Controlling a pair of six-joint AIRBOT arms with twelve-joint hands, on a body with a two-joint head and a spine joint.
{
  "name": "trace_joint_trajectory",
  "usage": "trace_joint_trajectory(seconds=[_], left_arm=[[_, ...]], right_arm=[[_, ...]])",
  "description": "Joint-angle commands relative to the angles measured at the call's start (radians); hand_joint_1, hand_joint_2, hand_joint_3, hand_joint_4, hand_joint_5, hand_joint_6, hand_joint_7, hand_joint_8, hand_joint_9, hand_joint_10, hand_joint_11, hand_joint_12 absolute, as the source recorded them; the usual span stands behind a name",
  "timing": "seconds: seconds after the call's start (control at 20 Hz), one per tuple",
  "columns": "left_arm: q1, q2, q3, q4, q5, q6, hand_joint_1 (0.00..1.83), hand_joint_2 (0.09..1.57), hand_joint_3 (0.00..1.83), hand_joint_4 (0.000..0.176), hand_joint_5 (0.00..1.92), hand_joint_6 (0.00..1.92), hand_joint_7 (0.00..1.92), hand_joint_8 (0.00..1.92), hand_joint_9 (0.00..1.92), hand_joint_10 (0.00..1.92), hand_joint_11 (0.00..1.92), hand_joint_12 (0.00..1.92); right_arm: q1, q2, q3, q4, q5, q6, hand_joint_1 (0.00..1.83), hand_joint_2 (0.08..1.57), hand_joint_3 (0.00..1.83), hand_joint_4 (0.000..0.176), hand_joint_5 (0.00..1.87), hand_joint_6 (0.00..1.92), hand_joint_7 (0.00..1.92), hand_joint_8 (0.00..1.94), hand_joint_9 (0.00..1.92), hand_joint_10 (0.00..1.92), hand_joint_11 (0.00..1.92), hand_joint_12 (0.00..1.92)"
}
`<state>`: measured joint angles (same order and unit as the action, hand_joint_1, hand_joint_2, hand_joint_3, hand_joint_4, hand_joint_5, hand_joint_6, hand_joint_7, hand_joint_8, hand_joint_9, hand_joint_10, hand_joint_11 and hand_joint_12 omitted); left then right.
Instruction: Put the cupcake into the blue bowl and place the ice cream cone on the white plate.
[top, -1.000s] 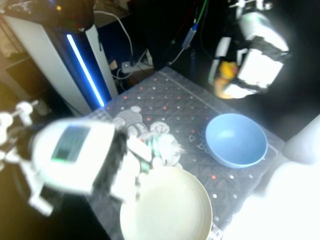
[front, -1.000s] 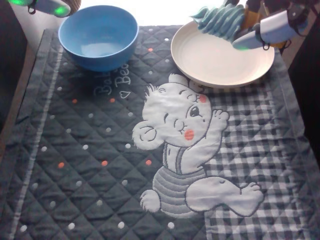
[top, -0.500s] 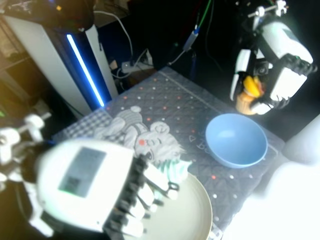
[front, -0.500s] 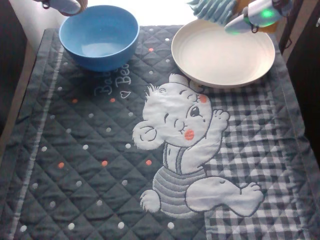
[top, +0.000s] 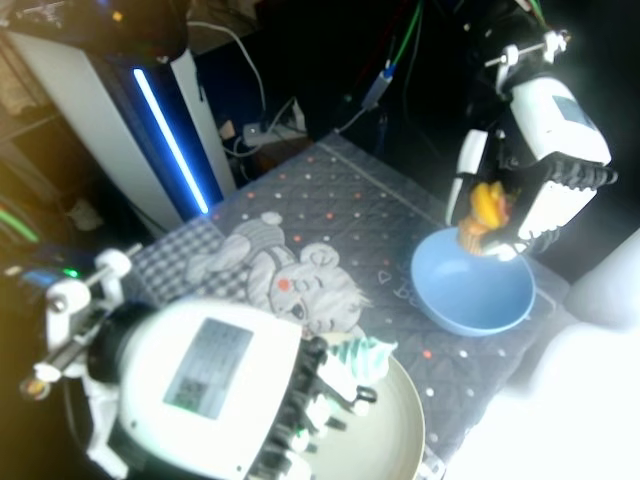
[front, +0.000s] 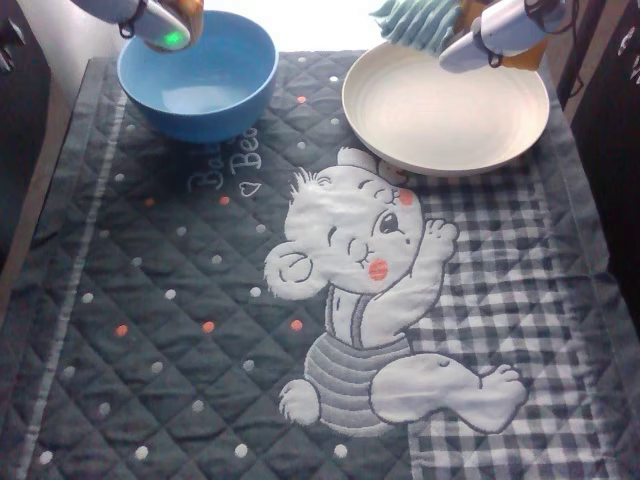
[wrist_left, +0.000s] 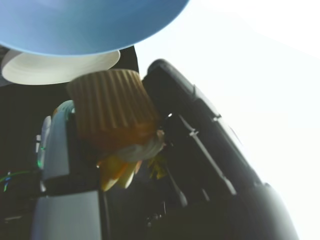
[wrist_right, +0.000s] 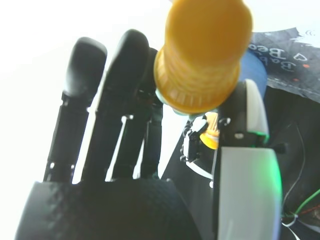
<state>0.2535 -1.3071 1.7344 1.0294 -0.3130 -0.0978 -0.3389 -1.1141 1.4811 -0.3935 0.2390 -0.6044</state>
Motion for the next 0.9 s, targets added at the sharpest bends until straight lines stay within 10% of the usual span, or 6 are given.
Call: trace_joint_trajectory(seconds=[0.0,0.3,0.45,0.55,0.65,0.85], left_arm=[[-0.009,-0.007,0.004,-0.022,-0.050,-0.009,1.40,1.01,0.01,0.000,1.10,0.79,1.33,0.25,1.14,0.79,1.02,0.76],[0.000,-0.030,0.026,0.009,-0.047,-0.048,1.27,1.02,0.00,0.022,1.16,0.68,1.26,0.51,1.19,0.27,0.89,0.93],[0.000,-0.035,0.026,0.015,-0.048,-0.049,1.39,1.05,0.00,0.000,1.03,0.86,1.16,0.62,1.07,0.93,0.87,0.89],[0.002,-0.038,0.026,0.022,-0.049,-0.049,1.20,1.06,0.00,0.000,1.07,0.81,0.98,0.31,0.98,0.25,0.80,0.86],[0.005,-0.039,0.026,0.024,-0.049,-0.049,1.22,0.92,0.00,0.000,0.80,0.10,0.76,0.02,0.68,0.02,0.38,0.77],[0.008,-0.038,0.023,0.032,-0.049,-0.048,1.04,0.82,0.00,0.065,0.51,0.00,0.37,0.00,0.28,0.00,0.00,0.53]], right_arm=[[0.021,0.000,0.006,0.019,0.099,-0.001,1.27,1.05,0.00,0.000,1.07,0.67,1.31,0.54,1.44,0.45,1.20,1.22],[0.021,-0.003,0.008,0.019,0.096,-0.001,1.29,1.03,0.00,0.000,1.08,0.67,1.28,0.63,1.40,0.49,1.20,1.16],[0.021,-0.005,0.008,0.018,0.096,-0.001,1.20,1.06,0.00,0.000,1.07,0.78,1.28,0.35,1.40,0.46,1.19,1.15],[0.021,-0.004,0.004,0.016,0.096,-0.001,1.27,1.03,0.00,0.000,1.13,0.61,1.26,0.64,1.36,0.42,1.15,1.12],[0.021,-0.004,0.001,0.013,0.096,-0.001,1.06,0.96,0.00,0.000,0.97,0.27,1.07,0.12,1.15,0.22,0.82,1.13],[0.021,-0.004,-0.014,-0.001,0.096,-0.001,0.91,0.84,0.00,0.015,0.52,0.00,0.60,0.00,0.60,0.00,0.05,1.36]])
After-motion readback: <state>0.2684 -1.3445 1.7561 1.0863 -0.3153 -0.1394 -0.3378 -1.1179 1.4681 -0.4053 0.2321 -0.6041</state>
